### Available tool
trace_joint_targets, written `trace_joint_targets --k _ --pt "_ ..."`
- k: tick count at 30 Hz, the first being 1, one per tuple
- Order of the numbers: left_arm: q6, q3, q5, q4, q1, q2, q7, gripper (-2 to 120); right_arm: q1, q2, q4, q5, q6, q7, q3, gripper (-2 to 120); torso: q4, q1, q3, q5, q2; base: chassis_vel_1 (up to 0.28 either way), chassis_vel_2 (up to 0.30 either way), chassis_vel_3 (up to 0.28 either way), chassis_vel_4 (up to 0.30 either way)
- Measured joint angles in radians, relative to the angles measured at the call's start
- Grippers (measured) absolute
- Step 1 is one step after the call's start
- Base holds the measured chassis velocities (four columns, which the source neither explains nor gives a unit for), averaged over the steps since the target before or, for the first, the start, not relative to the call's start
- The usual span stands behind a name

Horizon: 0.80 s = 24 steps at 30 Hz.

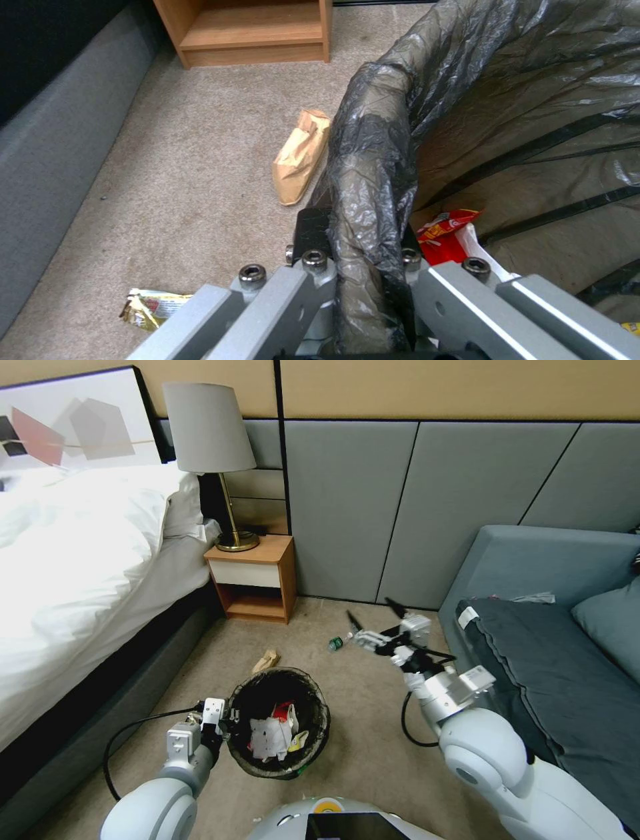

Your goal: Pick up the trash bin, then pick up the garbage from the floor and place it into the trash bin.

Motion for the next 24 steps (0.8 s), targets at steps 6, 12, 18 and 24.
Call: trace_joint_targets --k 6,12,18,24 --pt "-0.016 -0.004 0.041 0.000 -0.008 -0.010 0.001 1 -0.093 0.095 -0.017 -0.108 0.008 -0.015 0.032 100 0.0000 0.000 0.000 -0.0001 0.000 0.000 0.000 0.000 0.000" --pt "-0.019 -0.004 0.043 0.000 -0.010 -0.051 0.001 1 -0.157 0.220 -0.052 -0.223 0.013 -0.036 0.019 100 0.0001 0.000 0.000 0.0002 0.000 0.000 0.000 0.000 0.000" --pt "-0.024 -0.001 0.063 0.000 -0.010 -0.043 0.004 1 -0.223 0.308 -0.053 -0.294 0.018 -0.034 0.028 100 -0.0002 0.000 0.000 -0.0002 0.000 0.000 0.000 0.000 0.000" --pt "-0.028 0.006 0.071 0.000 -0.007 -0.041 0.007 1 -0.255 0.336 -0.055 -0.305 0.032 -0.022 0.054 100 0.0000 0.000 0.000 0.0000 0.000 0.000 0.000 0.000 0.000"
